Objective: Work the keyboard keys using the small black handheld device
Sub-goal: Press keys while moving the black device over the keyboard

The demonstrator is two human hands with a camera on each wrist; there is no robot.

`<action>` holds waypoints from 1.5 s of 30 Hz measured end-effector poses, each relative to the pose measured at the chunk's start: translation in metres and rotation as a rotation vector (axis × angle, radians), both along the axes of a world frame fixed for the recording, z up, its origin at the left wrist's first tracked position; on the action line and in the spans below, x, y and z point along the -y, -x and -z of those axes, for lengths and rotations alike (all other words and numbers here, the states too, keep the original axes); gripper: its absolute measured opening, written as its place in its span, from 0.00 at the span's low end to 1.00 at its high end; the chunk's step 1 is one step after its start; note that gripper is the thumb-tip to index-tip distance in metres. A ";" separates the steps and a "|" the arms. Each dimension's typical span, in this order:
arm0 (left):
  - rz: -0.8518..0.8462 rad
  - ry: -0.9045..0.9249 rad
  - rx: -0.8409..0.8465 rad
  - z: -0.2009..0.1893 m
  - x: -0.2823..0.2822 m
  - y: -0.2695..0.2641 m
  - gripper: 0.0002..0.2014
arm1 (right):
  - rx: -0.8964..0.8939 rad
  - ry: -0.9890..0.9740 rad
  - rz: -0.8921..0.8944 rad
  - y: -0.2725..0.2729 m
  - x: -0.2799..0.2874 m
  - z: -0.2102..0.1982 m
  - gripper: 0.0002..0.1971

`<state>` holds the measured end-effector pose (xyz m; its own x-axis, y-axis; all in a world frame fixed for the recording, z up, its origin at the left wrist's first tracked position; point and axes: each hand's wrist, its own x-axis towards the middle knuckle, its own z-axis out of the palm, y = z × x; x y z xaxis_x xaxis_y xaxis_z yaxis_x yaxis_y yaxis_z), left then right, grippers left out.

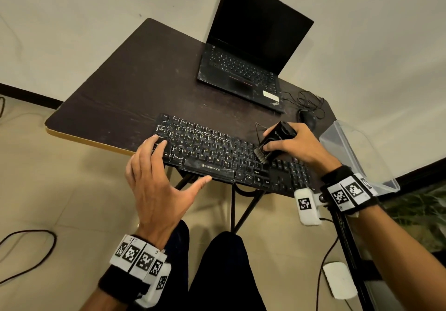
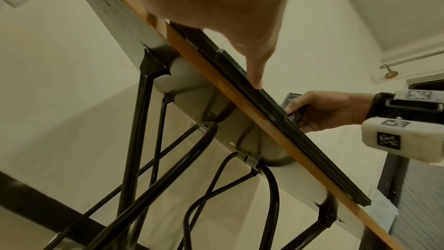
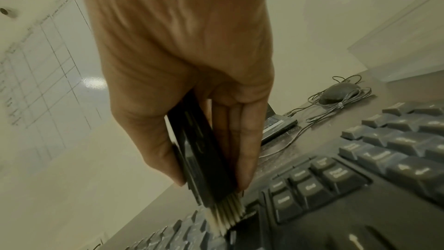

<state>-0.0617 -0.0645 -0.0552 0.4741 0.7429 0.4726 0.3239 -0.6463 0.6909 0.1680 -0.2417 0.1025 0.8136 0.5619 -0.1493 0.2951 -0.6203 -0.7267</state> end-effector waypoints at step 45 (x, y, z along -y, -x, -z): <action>0.069 0.060 0.086 -0.001 -0.002 0.001 0.56 | 0.374 0.120 -0.253 0.012 -0.032 0.019 0.13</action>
